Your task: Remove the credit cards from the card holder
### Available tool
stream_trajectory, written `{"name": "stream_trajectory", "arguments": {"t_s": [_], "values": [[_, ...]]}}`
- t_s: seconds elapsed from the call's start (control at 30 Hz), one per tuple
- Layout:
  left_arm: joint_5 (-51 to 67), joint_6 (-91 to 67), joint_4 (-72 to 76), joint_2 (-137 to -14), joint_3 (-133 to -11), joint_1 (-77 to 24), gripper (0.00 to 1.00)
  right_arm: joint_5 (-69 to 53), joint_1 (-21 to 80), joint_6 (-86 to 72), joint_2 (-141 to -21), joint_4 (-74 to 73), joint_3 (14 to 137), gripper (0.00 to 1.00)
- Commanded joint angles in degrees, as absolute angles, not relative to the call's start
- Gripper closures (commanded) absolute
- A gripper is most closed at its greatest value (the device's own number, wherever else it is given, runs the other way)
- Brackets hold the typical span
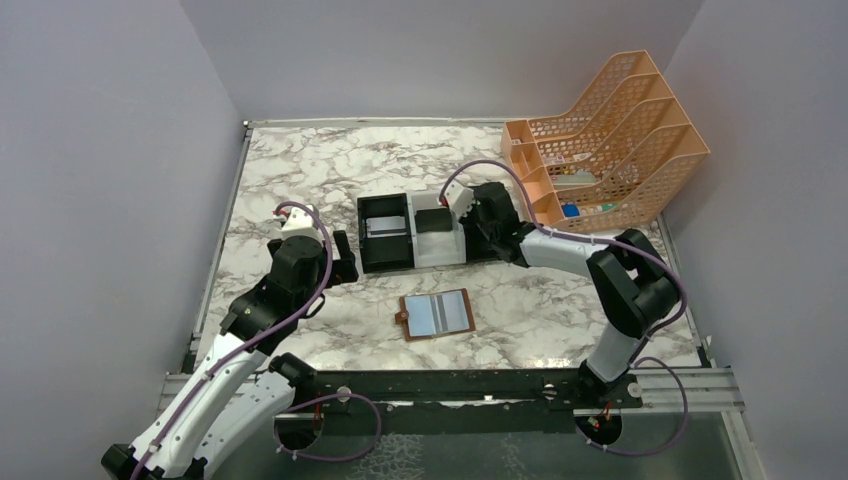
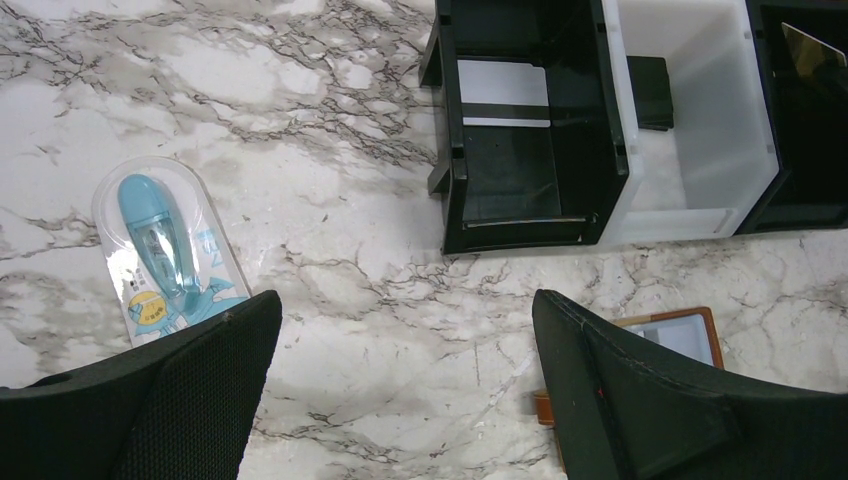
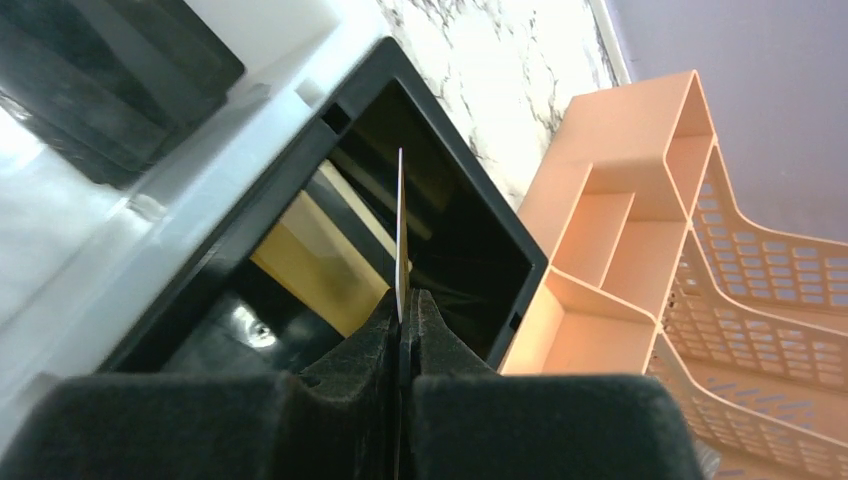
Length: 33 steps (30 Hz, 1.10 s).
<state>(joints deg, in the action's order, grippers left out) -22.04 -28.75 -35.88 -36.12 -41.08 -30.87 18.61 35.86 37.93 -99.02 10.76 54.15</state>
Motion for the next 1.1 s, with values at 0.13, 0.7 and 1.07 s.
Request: {"name": "stream_trajectory", "arguments": {"t_s": [0.13, 0.7, 1.07], "values": [[-22.9, -27.9, -36.1, -36.8, -40.6, -30.9, 0.01, 15.6, 33.8, 44.5, -102.2, 20.7, 52.6, 0.99], [-23.2, -27.9, -36.1, -36.4, -40.5, -30.9, 0.01, 10.1, 33.7, 47.9, -107.2, 19.0, 53.7, 0.96], [-23.1, -27.9, -36.1, -36.3, -40.4, -30.9, 0.01, 8.9, 33.5, 48.6, -106.3, 17.2, 53.5, 0.71]]}}
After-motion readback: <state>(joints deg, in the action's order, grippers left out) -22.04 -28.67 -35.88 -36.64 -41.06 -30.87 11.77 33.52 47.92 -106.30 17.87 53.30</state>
